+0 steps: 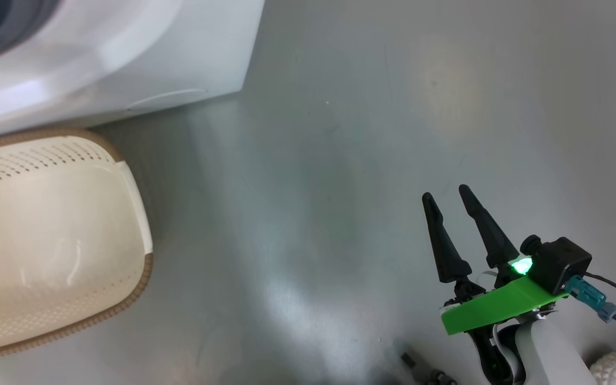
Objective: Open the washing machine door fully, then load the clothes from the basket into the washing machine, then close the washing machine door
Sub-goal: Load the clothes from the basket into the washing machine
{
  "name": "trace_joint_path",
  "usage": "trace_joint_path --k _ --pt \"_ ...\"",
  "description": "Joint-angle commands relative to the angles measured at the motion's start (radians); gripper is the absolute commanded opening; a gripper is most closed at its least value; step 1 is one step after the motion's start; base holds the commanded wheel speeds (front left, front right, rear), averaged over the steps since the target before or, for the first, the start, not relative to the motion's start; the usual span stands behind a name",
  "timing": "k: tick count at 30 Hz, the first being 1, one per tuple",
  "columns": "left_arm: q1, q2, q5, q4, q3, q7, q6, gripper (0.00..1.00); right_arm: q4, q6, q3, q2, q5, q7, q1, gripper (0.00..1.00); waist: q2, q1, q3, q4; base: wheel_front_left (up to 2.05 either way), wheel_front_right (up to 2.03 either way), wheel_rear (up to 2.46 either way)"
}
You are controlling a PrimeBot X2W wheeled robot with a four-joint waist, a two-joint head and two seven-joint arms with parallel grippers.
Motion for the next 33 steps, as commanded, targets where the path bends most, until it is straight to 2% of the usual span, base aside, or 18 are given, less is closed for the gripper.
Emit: trace_joint_path --k 1,8,22,33 --pt "-0.053 0.063 0.011 -0.004 0.012 -0.004 0.002 0.00 -0.026 0.003 0.020 -0.002 0.007 -0.012 0.007 1.00 -0.0001 0.0000 0.040 -0.009 0.00 0.00 0.00" --pt "-0.136 0.079 0.011 0.050 -0.008 -0.036 -0.008 0.00 -0.039 0.003 0.017 -0.002 0.003 -0.012 0.002 1.00 -0.0001 0.0000 0.086 -0.014 0.00 0.00 0.00" --pt "-0.351 0.134 0.042 0.110 -0.130 -0.159 -0.028 0.00 -0.059 0.003 0.041 -0.002 0.002 -0.012 0.012 1.00 -0.0001 0.0000 0.194 -0.033 0.00 0.00 0.00" --pt "-0.442 0.173 0.005 0.146 -0.222 -0.182 -0.029 0.00 -0.069 0.003 0.062 -0.002 0.021 -0.012 0.008 1.00 -0.0001 0.0000 0.243 -0.040 0.00 0.00 0.00"
